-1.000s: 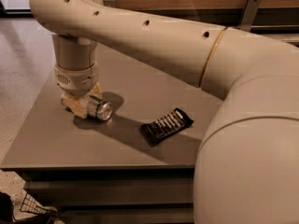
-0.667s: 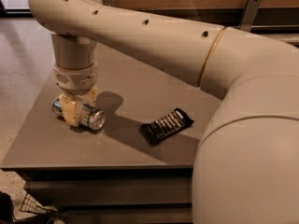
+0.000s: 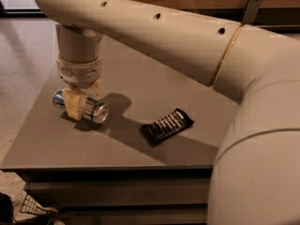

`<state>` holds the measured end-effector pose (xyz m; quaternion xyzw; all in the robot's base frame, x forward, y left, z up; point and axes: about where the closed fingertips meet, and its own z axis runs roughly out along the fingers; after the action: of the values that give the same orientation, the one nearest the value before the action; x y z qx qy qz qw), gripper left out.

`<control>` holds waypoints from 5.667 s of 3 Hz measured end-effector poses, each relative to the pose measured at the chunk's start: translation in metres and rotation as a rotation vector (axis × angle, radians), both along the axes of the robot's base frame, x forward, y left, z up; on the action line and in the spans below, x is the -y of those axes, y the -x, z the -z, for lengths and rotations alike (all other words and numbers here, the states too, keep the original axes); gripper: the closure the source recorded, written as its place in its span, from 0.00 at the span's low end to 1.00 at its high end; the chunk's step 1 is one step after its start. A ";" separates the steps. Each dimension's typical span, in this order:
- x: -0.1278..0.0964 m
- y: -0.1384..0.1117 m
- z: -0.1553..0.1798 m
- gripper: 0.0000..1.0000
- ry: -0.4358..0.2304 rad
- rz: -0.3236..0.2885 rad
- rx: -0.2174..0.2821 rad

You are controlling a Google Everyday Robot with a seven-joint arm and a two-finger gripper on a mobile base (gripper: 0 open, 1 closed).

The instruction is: Place redbull can upright

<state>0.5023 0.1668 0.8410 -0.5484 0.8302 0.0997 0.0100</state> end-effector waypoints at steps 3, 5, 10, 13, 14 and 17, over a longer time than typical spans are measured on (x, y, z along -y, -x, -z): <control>0.032 -0.019 -0.068 1.00 -0.335 -0.115 0.266; 0.041 -0.024 -0.073 1.00 -0.675 -0.142 0.391; -0.009 -0.001 -0.054 1.00 -1.213 -0.161 0.297; -0.014 0.010 -0.052 1.00 -1.327 -0.131 0.317; -0.014 0.012 -0.041 1.00 -1.330 -0.150 0.368; -0.013 0.017 -0.033 1.00 -1.258 -0.238 0.497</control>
Offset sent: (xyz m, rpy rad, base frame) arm 0.0243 -0.0402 0.0965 0.3363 -0.3297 0.1104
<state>0.4851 0.1800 0.8737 -0.5324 0.5218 0.4345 0.5055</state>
